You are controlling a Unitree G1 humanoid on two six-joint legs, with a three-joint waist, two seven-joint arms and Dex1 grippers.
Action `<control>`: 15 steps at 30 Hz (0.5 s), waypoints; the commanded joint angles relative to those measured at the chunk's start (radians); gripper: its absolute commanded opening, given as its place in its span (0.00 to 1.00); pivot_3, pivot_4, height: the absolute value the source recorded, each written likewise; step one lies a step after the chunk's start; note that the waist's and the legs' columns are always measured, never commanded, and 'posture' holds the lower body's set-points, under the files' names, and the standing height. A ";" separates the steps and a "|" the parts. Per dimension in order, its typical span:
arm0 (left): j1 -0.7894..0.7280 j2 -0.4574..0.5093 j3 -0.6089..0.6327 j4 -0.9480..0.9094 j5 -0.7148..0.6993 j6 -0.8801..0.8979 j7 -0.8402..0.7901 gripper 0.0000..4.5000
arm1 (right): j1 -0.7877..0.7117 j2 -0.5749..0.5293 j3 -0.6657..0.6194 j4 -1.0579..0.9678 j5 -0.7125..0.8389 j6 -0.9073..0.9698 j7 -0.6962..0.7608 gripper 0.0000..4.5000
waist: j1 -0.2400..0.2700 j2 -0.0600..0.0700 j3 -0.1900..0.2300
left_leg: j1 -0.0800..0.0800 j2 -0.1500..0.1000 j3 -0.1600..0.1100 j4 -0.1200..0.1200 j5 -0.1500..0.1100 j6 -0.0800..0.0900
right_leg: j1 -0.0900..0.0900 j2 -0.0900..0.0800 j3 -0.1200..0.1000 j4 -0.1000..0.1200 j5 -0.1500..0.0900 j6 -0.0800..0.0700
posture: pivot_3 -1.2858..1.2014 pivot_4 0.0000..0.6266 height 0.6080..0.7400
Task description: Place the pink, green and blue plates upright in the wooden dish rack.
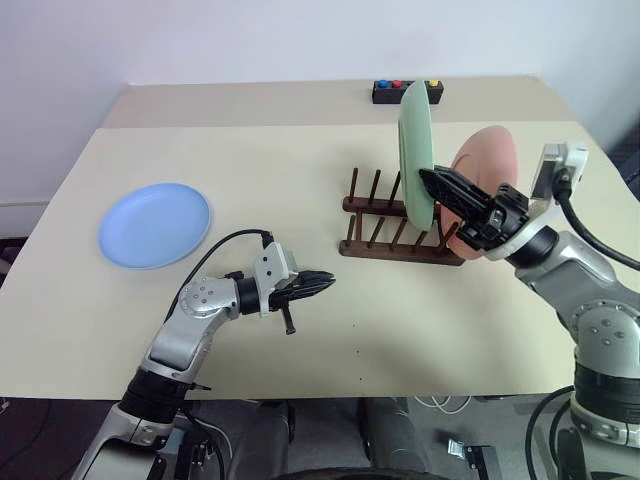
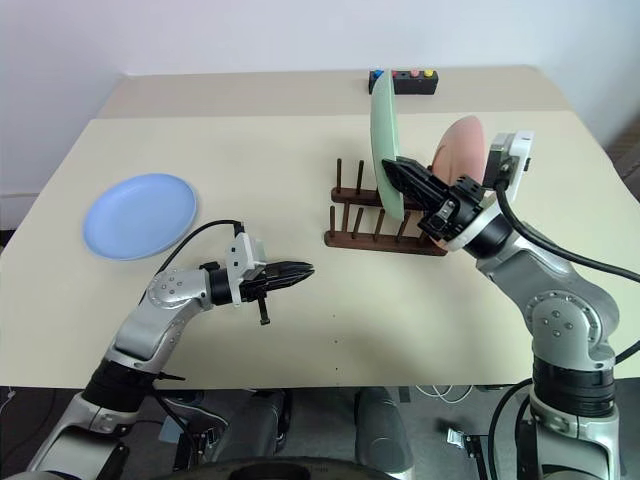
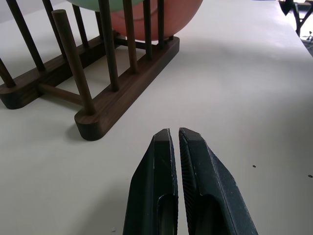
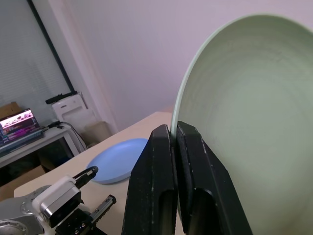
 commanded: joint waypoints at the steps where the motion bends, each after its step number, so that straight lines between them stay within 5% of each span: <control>1: -0.017 -0.002 0.009 -0.020 -0.005 -0.004 0.002 0.05 | -0.001 0.020 -0.032 -0.002 0.023 -0.006 -0.008 0.02 | 0.000 0.000 0.000 | 0.000 0.000 0.000 0.000 0.000 0.000 | 0.000 0.000 0.000 0.000 0.000 0.000 | 0.52 0.24 1.00; 9: -0.021 0.000 0.008 -0.036 -0.007 0.011 0.008 0.05 | 0.021 0.038 -0.039 -0.001 0.025 -0.005 -0.008 0.02 | 0.000 0.000 0.000 | 0.000 0.000 0.000 0.000 0.000 0.000 | 0.000 0.000 0.000 0.000 0.000 0.000 | 0.52 0.24 1.00; 12: -0.023 -0.002 0.008 -0.022 -0.004 0.004 0.004 0.05 | 0.029 0.040 -0.042 -0.001 0.027 -0.005 -0.009 0.20 | 0.000 0.000 0.000 | 0.000 0.000 0.000 0.000 0.000 0.000 | 0.000 0.000 0.000 0.000 0.000 0.000 | 0.52 0.24 1.00; 15: -0.019 -0.004 0.006 -0.016 -0.001 -0.004 0.004 0.05 | 0.034 0.040 -0.046 -0.003 0.029 -0.006 -0.009 0.53 | -0.001 0.000 0.000 | 0.000 0.000 0.000 0.000 0.000 0.000 | 0.000 0.000 0.000 0.000 0.000 0.000 | 0.52 0.24 1.00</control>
